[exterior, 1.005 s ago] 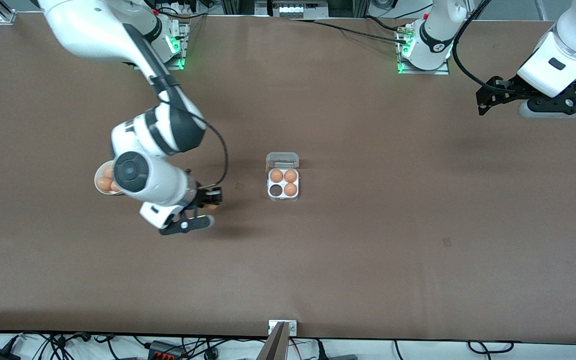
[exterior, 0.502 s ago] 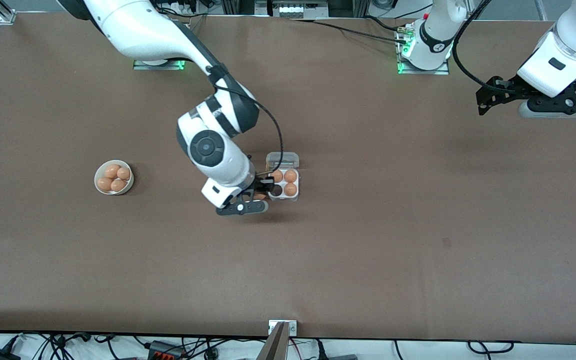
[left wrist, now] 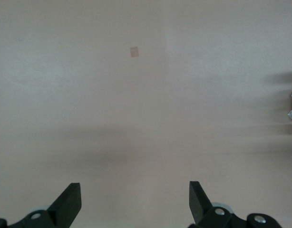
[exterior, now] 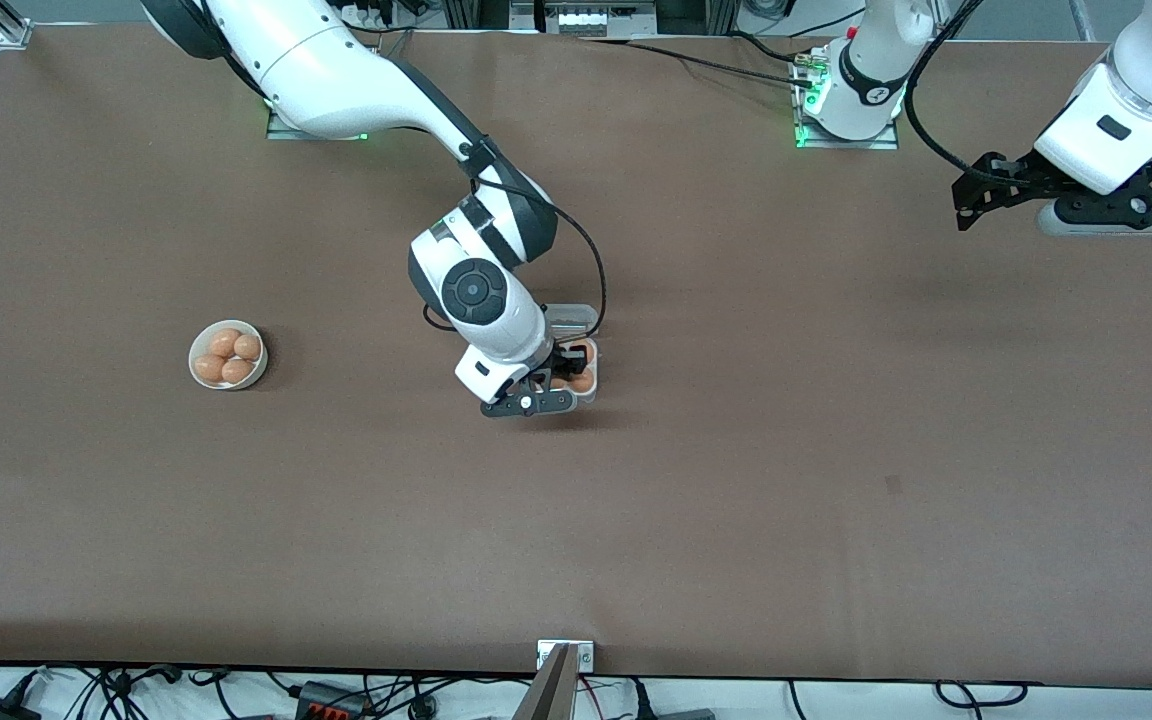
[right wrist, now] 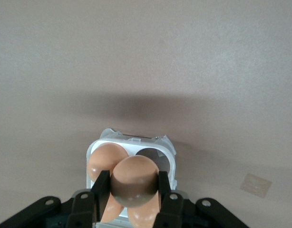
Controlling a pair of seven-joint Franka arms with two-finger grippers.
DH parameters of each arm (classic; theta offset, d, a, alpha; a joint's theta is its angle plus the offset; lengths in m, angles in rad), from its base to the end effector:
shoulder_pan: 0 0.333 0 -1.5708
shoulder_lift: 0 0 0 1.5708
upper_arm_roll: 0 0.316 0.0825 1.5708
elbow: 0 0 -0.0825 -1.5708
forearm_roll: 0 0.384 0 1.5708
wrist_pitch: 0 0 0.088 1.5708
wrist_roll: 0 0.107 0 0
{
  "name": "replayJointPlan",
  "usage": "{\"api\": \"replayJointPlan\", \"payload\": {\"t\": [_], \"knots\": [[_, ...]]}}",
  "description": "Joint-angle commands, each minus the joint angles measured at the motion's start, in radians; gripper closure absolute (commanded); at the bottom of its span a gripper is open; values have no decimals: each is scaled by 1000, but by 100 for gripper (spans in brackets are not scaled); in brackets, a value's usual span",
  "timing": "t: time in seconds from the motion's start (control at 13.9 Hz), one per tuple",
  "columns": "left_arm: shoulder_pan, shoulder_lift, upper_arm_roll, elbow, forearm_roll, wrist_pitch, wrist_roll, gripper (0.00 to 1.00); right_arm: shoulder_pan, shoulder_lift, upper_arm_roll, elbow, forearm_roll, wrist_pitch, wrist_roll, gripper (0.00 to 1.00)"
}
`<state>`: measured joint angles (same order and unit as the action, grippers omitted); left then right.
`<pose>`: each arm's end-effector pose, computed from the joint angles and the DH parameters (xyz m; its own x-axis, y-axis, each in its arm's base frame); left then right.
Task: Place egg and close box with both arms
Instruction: 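Lower the egg into the empty cup and open the right gripper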
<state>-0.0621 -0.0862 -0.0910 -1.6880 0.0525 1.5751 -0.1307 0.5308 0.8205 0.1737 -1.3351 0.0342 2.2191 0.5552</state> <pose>0.5210 -0.0768 0.6162 0.9996 -0.0223 -0.0190 -0.0234 -0.9977 -0.0633 0.5888 0.4621 0.2502 0.9971 0.0724 -0.0242 0.0674 -0.9836 -0.1671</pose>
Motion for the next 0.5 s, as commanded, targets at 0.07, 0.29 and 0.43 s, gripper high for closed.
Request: {"api": "replayJointPlan", "payload": {"t": [0.07, 0.29, 0.43], "knots": [[4, 2, 0, 22, -22, -21, 8, 0, 6, -8, -3, -21, -7, -3, 28, 83], [4, 2, 0, 22, -22, -21, 8, 0, 6, 3, -5, -19, 2, 1, 31, 37], [4, 2, 0, 22, -22, -21, 8, 0, -2, -9, -5, -15, -3, -7, 92, 0]]}}
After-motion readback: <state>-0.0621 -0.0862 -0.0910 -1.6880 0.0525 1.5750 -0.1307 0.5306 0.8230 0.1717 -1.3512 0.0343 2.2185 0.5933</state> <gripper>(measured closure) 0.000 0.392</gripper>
